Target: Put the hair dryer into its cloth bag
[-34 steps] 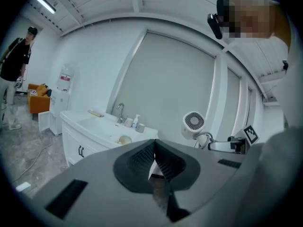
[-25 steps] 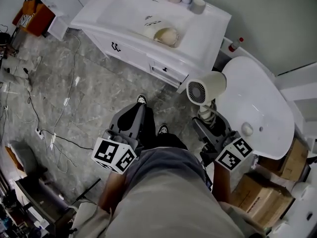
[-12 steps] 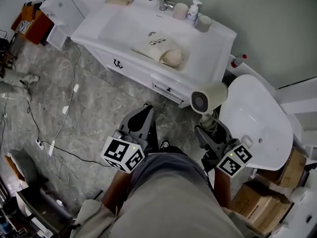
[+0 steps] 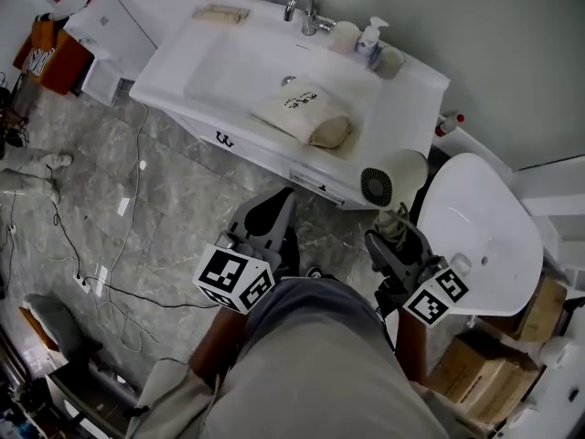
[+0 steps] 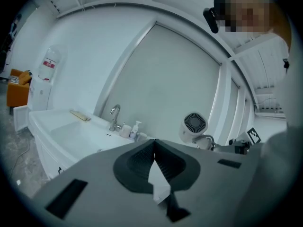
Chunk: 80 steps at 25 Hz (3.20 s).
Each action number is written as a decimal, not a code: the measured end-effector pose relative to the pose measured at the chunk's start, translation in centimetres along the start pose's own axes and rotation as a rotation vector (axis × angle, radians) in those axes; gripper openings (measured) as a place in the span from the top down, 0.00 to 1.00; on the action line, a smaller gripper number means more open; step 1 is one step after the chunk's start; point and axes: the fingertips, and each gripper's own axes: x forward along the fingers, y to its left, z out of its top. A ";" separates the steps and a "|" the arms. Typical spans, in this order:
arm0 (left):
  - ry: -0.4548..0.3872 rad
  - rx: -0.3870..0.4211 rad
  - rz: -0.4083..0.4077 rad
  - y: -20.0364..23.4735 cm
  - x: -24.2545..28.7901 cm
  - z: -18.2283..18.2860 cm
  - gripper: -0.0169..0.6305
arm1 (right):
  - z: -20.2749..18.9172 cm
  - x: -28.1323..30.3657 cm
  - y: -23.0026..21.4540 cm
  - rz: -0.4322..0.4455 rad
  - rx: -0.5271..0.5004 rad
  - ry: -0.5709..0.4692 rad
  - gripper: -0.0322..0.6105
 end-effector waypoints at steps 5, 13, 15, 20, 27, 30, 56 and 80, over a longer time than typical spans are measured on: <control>0.036 0.016 -0.043 3.3 2.3 1.1 0.96 | 1.1 3.3 -0.6 -0.036 0.028 -0.031 0.51; 0.046 0.004 -0.122 7.7 5.0 3.4 0.96 | 2.4 7.9 -0.8 -0.103 0.051 -0.057 0.51; 0.058 0.006 -0.137 8.9 5.7 3.5 0.96 | 2.7 8.8 -1.0 -0.122 0.063 -0.070 0.51; 0.075 0.016 -0.170 10.6 7.4 3.2 0.96 | 2.9 9.9 -1.6 -0.191 0.066 -0.080 0.51; 0.127 0.002 -0.201 11.3 9.1 1.7 0.96 | 1.9 9.8 -2.5 -0.249 0.090 -0.059 0.51; 0.146 0.018 -0.179 11.6 9.9 1.1 0.96 | 1.8 9.9 -3.2 -0.257 0.108 -0.058 0.51; 0.441 0.113 -0.091 12.5 17.5 -10.2 0.90 | 0.2 11.0 -10.2 -0.194 0.210 0.057 0.51; 0.732 0.264 0.043 16.3 22.4 -20.0 0.78 | -4.7 11.8 -14.5 -0.187 0.246 0.218 0.51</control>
